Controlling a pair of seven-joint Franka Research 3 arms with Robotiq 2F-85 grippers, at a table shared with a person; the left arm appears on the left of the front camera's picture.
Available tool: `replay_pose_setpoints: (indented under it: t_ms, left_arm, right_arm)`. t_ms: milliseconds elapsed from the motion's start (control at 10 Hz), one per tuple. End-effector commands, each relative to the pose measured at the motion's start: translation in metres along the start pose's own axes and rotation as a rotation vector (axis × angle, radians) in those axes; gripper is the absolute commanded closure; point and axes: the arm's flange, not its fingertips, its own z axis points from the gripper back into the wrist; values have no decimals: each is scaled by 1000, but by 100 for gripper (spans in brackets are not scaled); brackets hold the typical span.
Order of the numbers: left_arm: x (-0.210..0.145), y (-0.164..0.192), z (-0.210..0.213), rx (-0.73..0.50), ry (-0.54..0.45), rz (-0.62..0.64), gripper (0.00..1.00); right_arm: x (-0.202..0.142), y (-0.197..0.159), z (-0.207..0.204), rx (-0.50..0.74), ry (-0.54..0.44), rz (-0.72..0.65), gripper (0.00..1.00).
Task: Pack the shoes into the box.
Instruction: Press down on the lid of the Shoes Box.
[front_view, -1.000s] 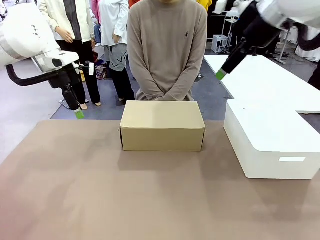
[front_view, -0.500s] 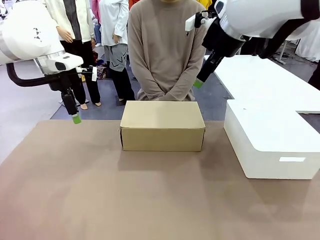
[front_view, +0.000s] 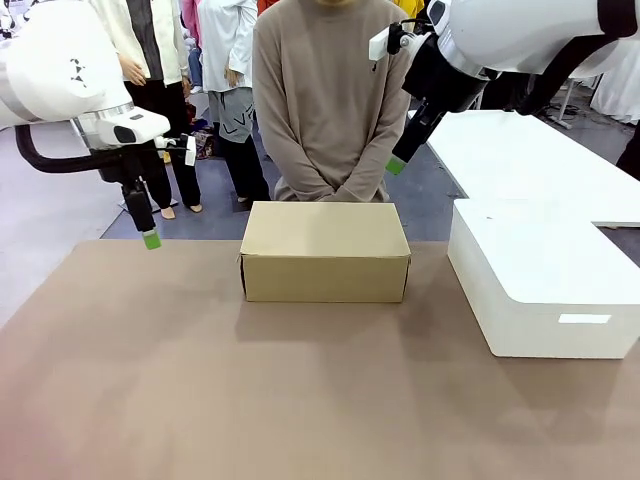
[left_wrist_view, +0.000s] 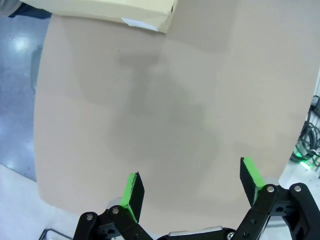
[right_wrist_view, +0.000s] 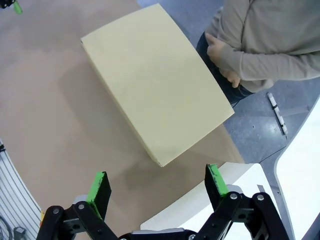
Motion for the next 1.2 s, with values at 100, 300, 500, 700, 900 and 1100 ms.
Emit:
replay_pose_setpoints:
  t_ms: [100, 300, 500, 700, 900, 1100]
  left_arm:
    - [-2, 1, 1, -16, -18, -15, 0]
    - [-2, 1, 1, -16, -18, -15, 0]
    - [-2, 1, 1, -16, -18, -15, 0]
    - [-2, 1, 1, -16, -18, -15, 0]
    - [-2, 1, 1, -16, -18, -15, 0]
    - [-2, 1, 1, -16, -18, -15, 0]
  right_arm:
    - [8, 1, -1, -5, 0, -69, 28]
    - [37, -8, -18, 15, 26, -142, 67]
    - [63, -23, -42, 19, 76, -220, 100]
    - [84, -36, -75, -8, 119, -295, 100]
    - [98, -47, -116, -6, 157, -347, 100]
    - [101, -55, -156, -44, 183, -380, 100]
